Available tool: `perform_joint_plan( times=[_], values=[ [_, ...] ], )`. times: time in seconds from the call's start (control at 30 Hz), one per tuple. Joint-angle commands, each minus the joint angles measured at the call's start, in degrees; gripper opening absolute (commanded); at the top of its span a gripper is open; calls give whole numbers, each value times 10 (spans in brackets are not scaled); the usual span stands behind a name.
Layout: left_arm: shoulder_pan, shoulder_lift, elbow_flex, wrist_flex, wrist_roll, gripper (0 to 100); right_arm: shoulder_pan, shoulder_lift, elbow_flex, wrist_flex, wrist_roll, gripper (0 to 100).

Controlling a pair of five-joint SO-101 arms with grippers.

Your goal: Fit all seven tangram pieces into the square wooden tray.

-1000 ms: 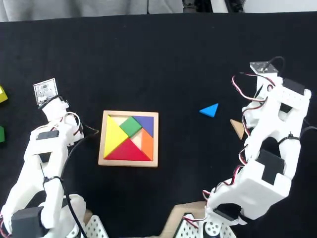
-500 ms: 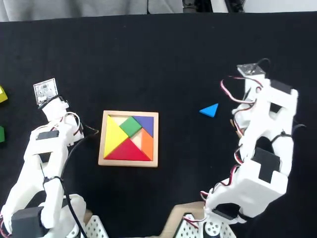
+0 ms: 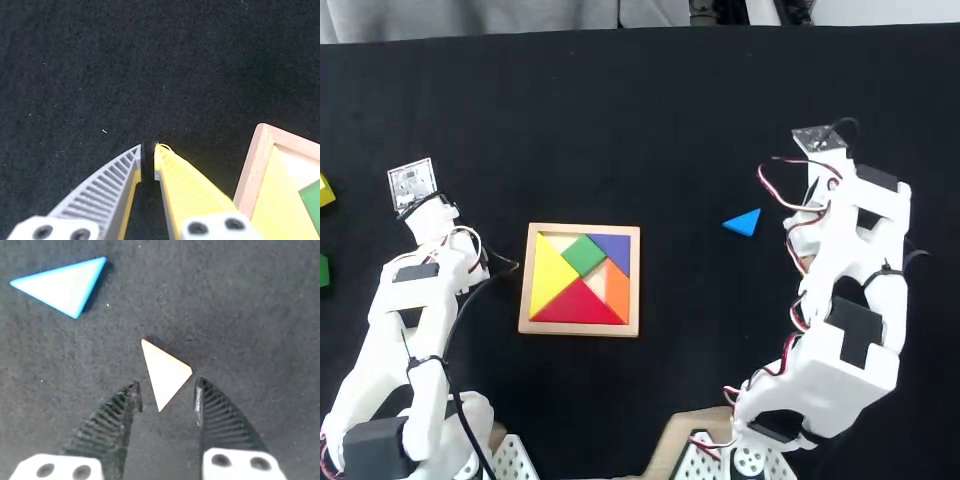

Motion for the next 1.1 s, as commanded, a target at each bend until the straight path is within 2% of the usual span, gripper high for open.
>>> perform_joint_plan(
  times=[0.0, 0.13, 0.63, 0.8, 1.07],
  values=[
    [3, -15, -3, -9, -4, 62, -8, 6, -17, -18, 3, 186],
    [3, -15, -3, -9, -4, 62, -4, 36, -36, -17, 3, 220],
    [3, -15, -3, -10, -4, 62, -9, 58, -42, -40, 4, 219],
    [3, -15, -3, -10, -4, 62, -9, 58, -37, -47, 50, 219],
    [3, -15, -3, -10, -4, 62, -9, 58, -37, -48, 56, 217]
  ],
)
